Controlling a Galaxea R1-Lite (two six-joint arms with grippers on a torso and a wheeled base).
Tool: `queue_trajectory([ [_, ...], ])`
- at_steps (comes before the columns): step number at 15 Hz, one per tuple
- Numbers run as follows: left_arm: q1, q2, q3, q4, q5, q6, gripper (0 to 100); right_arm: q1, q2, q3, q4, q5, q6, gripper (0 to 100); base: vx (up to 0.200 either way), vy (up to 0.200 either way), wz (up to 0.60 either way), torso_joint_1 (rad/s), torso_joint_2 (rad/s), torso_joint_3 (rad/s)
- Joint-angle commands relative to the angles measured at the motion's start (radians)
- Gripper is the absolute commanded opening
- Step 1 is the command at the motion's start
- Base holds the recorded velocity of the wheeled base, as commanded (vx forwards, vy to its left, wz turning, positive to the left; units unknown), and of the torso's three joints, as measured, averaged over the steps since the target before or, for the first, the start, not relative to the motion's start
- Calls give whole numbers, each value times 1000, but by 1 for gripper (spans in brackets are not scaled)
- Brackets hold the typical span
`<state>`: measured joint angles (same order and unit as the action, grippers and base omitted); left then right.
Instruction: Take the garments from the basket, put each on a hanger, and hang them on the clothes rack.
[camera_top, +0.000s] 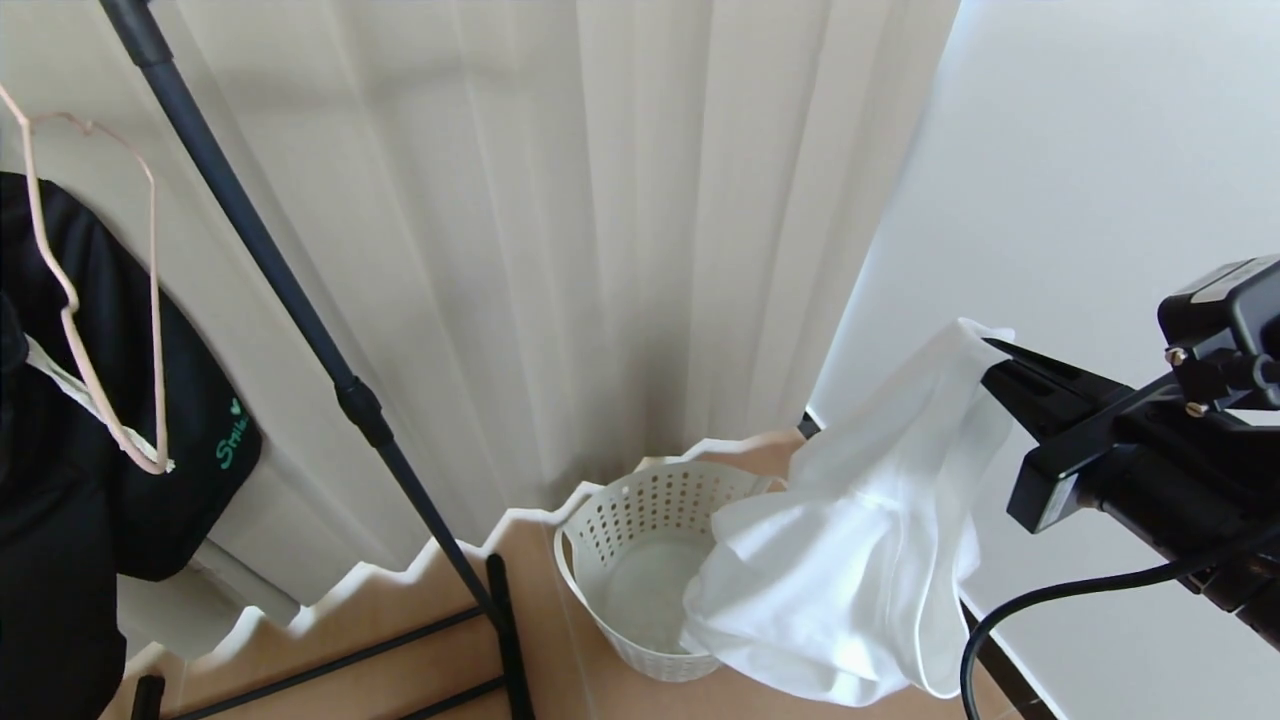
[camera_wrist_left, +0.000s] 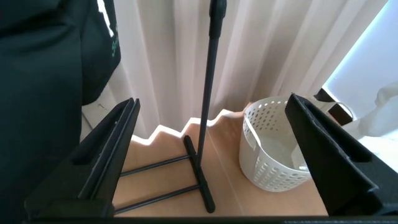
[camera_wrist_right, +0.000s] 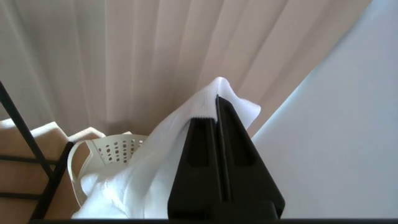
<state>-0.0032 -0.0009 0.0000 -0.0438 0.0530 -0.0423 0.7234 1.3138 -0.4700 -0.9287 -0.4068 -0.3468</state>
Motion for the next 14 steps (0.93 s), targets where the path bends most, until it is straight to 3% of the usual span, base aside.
queue_trajectory([
  [1,0,1,0,-1,1,-1,100,1,-2,2,-1,0,-1,0,0,0,0,183,-520,-246],
  [8,0,1,0,-1,1,-1,100,-12,7,1,-1,2,0,0,0,0,0,203,-555,-171],
  [14,0,1,0,-1,1,-1,100,-15,8,5,-1,8,0,0,0,0,0,219,-531,-286],
])
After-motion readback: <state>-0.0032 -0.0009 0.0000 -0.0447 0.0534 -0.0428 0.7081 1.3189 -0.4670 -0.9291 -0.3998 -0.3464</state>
